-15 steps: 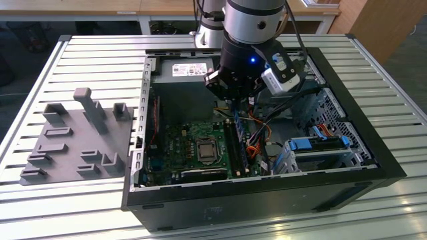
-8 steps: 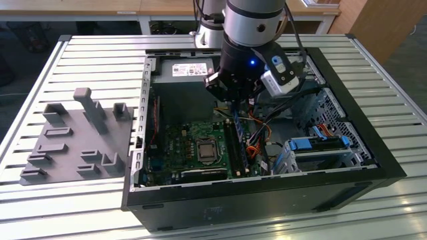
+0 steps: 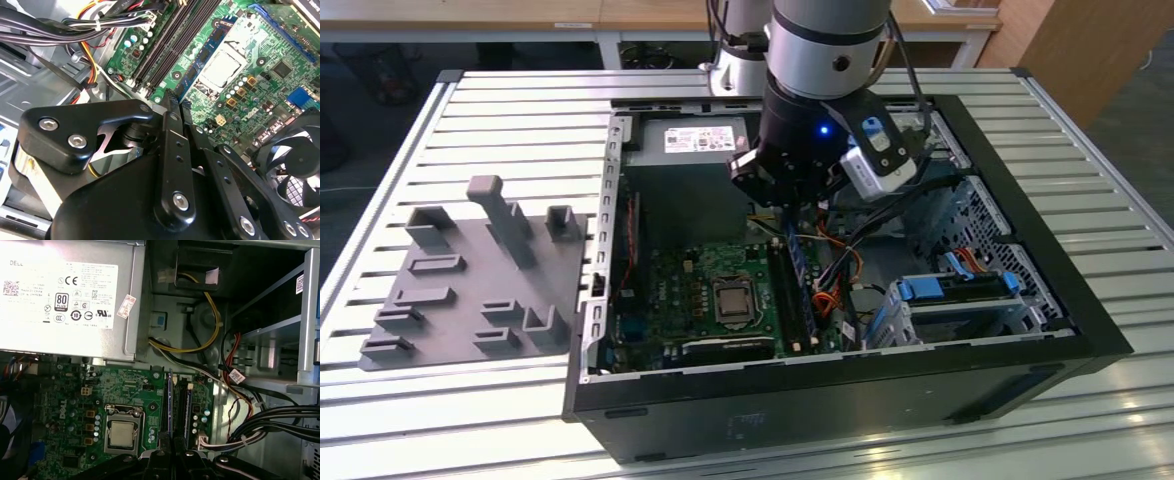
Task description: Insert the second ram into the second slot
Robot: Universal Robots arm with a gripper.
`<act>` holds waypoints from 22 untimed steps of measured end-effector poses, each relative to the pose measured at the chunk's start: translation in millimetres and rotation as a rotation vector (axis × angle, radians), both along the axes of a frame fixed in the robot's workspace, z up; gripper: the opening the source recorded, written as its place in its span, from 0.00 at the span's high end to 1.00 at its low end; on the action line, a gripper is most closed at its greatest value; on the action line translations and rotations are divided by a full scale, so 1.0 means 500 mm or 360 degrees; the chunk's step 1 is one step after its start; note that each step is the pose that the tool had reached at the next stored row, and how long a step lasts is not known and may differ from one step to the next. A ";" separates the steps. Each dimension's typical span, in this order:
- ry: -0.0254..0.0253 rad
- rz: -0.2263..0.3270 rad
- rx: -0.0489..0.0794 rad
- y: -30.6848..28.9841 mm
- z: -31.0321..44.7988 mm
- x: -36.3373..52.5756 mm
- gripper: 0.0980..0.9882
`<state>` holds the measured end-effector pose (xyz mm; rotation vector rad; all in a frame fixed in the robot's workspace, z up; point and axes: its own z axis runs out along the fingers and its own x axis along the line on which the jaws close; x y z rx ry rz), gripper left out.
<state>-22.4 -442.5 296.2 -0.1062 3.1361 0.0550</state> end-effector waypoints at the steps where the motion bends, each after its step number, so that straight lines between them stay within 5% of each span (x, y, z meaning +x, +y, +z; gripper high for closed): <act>1: 0.00000 0.0000 0.0000 0.000 -0.001 0.000 0.96; 22: 0.00001 0.0000 0.0000 -0.004 -0.017 0.000 0.96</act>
